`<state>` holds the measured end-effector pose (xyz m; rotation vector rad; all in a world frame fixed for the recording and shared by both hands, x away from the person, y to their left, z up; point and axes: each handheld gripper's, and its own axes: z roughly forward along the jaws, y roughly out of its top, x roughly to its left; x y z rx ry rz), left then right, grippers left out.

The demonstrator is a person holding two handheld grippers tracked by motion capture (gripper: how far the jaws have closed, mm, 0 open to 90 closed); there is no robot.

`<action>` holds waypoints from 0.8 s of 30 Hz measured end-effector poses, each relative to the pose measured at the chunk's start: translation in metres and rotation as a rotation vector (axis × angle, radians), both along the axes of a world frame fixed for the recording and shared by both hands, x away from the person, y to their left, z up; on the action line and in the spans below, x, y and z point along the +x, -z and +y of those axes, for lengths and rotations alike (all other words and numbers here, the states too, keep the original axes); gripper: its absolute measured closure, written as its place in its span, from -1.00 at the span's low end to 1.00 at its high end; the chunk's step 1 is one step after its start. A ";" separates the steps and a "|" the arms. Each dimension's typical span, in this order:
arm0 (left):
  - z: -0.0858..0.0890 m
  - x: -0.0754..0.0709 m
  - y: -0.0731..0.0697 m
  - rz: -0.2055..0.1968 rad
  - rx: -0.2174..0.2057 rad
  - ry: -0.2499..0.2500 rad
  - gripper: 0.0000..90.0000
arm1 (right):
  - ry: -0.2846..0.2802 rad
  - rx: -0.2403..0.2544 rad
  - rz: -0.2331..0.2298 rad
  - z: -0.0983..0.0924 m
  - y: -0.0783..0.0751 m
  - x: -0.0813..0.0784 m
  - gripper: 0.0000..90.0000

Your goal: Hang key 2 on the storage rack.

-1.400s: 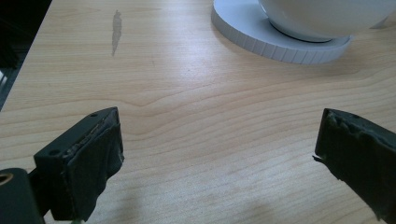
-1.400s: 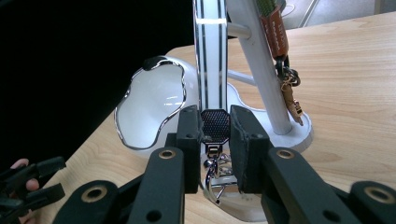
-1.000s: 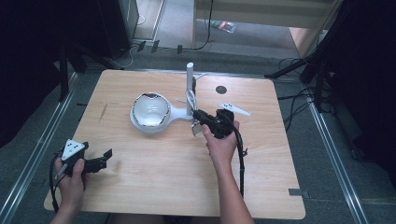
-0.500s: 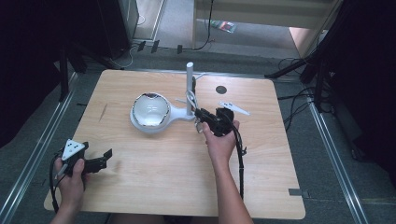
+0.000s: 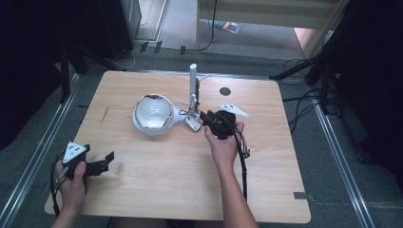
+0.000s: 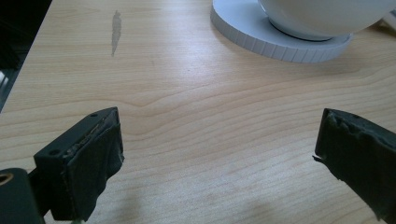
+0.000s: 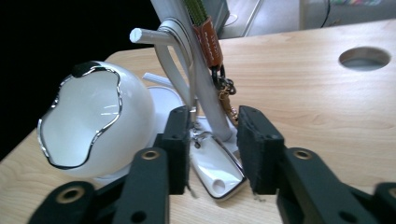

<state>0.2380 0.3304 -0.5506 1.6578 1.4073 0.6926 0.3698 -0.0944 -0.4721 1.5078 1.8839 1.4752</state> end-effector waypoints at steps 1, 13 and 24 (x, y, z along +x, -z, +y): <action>0.000 0.000 0.000 0.000 0.001 0.000 -0.97 | 0.003 -0.018 -0.009 0.000 -0.001 -0.001 0.41; 0.000 0.000 0.000 -0.001 0.003 -0.002 -0.97 | 0.079 -0.266 -0.099 -0.003 -0.011 -0.018 -1.00; 0.000 0.001 0.000 0.001 0.001 -0.001 -0.97 | 0.038 -0.303 -0.109 -0.017 -0.012 -0.030 -1.00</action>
